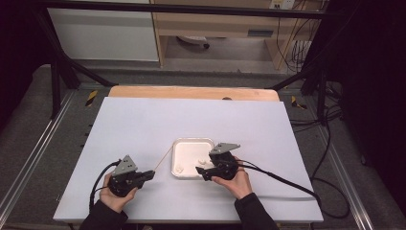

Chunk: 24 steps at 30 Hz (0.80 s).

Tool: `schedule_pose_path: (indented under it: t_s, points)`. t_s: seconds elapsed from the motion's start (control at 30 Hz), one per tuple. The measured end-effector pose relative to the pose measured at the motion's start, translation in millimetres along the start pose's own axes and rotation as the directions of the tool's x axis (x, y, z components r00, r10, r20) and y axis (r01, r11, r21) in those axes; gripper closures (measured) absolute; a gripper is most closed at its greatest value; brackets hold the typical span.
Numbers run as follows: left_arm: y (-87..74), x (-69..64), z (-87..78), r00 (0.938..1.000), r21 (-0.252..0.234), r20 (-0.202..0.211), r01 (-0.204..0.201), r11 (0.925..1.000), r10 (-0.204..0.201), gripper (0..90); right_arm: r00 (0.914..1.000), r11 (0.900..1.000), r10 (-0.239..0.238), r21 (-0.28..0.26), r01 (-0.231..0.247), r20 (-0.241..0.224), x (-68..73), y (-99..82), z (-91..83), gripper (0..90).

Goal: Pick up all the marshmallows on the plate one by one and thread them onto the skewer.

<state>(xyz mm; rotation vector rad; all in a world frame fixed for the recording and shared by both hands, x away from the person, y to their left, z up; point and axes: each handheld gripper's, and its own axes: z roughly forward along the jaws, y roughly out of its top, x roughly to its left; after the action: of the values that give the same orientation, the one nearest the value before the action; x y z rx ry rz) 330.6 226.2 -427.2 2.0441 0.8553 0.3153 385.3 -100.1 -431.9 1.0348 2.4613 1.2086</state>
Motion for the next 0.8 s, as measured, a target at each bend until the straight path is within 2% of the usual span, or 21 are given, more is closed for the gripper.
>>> schedule_pose_path:
  t_s: [0.07, 0.13, 0.27, 0.4, 0.5, 0.8]
  points:
    - [0.2, -0.1, -0.4, 1.0000, -0.002, 0.001, 0.000, 1.0000, 0.000, 88.8, 0.9998, 0.9998, 0.016, 0.009, -0.016, 0.010, -0.6, -1.2, 3.6, 35.5]
    - [0.3, -0.7, -0.4, 1.0000, -0.003, 0.000, 0.000, 1.0000, 0.000, 88.8, 0.9996, 0.9998, 0.012, 0.018, -0.013, 0.027, -0.9, -2.4, 5.7, 40.4]
    - [0.4, -1.0, 0.0, 1.0000, -0.002, 0.001, -0.002, 1.0000, 0.002, 88.8, 0.9997, 0.9995, 0.021, 0.023, -0.021, 0.009, -1.1, -4.8, 12.9, 47.3]
    - [0.4, -1.2, 0.2, 1.0000, -0.002, 0.002, -0.002, 1.0000, 0.002, 88.8, 0.9999, 0.9996, 0.011, 0.026, -0.011, 0.005, -0.8, -7.5, 16.6, 52.9]
    - [0.6, -2.2, 1.1, 1.0000, -0.001, 0.004, -0.004, 1.0000, 0.004, 88.8, 0.9999, 0.9998, 0.013, 0.015, -0.013, -0.004, 0.6, -8.3, 17.4, 54.6]
    - [0.6, -4.1, 1.6, 0.9999, -0.005, 0.007, -0.008, 1.0000, 0.008, 88.8, 0.9984, 0.9987, -0.050, 0.008, 0.050, 0.027, 3.6, -14.0, 19.7, 63.7]
